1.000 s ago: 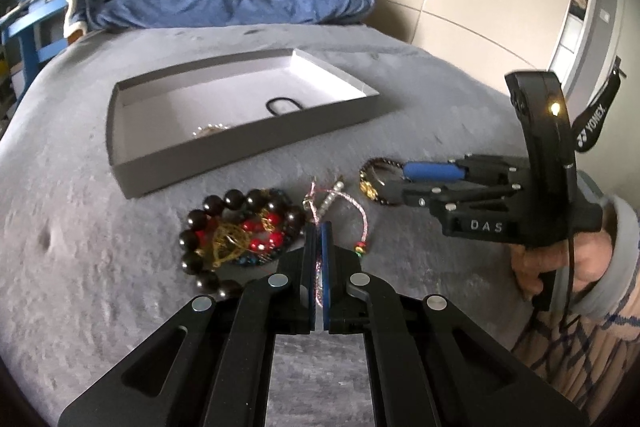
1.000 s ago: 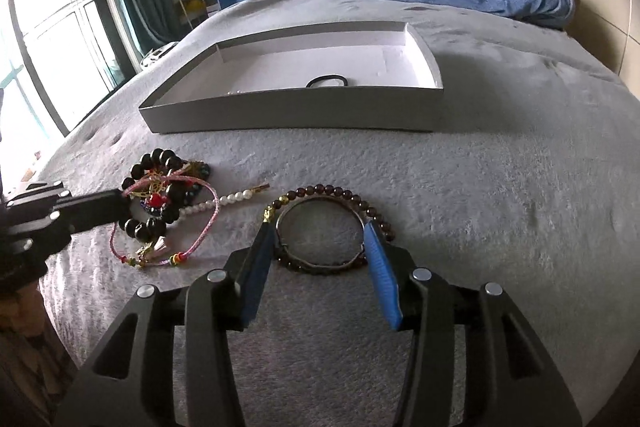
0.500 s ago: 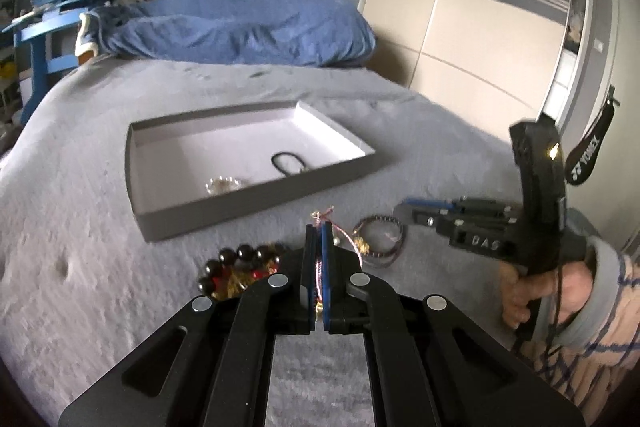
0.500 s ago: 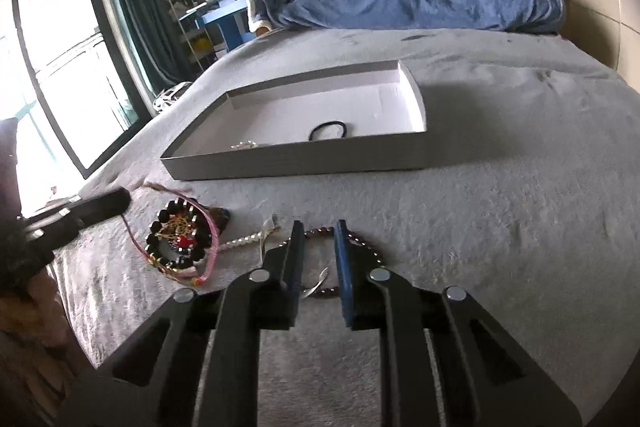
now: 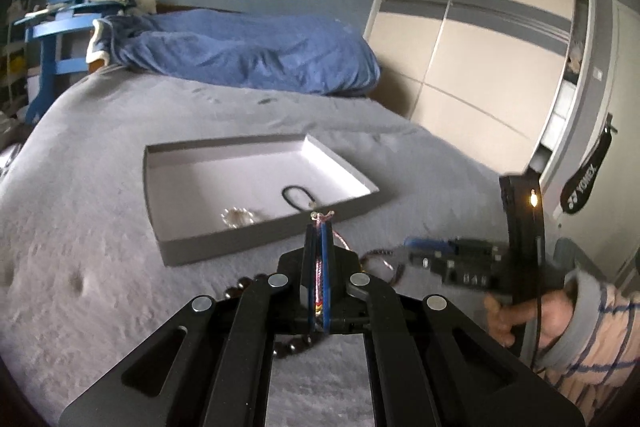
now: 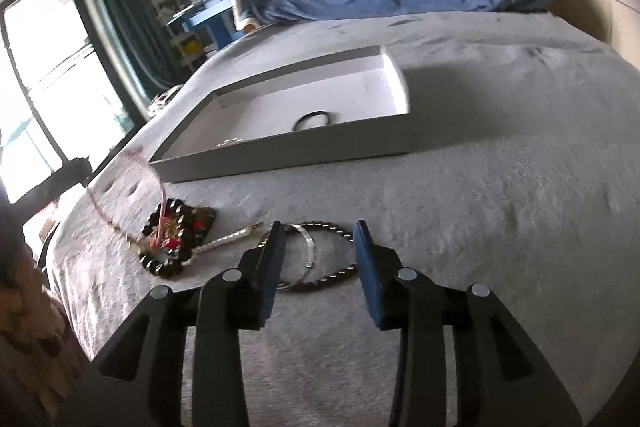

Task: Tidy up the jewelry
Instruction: 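Lift the pink bracelet with the left tool while the right tool carries the bangle toward the tray, then open the left tool over the tray while the right tool releases the bangle into it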

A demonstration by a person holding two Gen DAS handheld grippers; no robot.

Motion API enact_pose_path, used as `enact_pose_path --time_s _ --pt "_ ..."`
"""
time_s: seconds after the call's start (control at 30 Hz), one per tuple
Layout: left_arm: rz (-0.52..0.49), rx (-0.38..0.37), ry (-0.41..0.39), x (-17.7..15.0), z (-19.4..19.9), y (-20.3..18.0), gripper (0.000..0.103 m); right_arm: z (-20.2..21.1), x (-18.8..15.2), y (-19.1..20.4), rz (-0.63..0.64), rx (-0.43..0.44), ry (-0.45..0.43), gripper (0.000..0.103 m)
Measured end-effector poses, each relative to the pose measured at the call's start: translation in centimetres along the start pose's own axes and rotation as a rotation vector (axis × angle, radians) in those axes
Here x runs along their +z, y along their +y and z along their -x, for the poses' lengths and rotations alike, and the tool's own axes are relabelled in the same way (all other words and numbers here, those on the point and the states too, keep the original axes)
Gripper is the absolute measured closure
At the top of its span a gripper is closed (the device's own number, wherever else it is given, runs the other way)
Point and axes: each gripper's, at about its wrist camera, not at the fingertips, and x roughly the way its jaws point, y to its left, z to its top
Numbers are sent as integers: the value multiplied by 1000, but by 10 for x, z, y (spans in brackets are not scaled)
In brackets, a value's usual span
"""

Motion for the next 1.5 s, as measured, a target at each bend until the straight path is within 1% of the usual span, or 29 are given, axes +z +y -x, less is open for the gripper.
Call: enact_pose_path --time_s 0.1,0.17,0.23,0.4,0.5,0.57,0.7,0.97,1.2,1.33,1.5 --pt "19 9 -11 3 3 7 100 -7 -2 12 50 4 29 56" --pt "29 16 -12 3 4 10 100 -11 -3 19 79 -4 42 46" --pt "31 19 -9 3 4 12 100 -17 -4 25 114 -16 60 42" --pt "29 19 0 3 3 12 100 -32 -8 43 207 -67 109 38" --pt "31 20 5 3 2 12 100 -37 -10 47 236 -96 123 39" --pt "31 20 5 4 2 12 100 -36 -12 45 228 -99 118 57" --pt "30 20 4 3 1 12 100 -30 -12 40 203 -88 95 57" --pt "19 11 -20 19 -2 9 100 -7 1 35 151 -32 -6 57" --pt "31 -6 -62 42 -8 11 100 15 20 16 20 68 -106 57" --pt "29 -12 -79 57 -17 12 100 22 35 4 -39 117 -144 57" --pt "53 -4 -84 70 -33 19 100 24 51 -5 -85 155 -173 57"
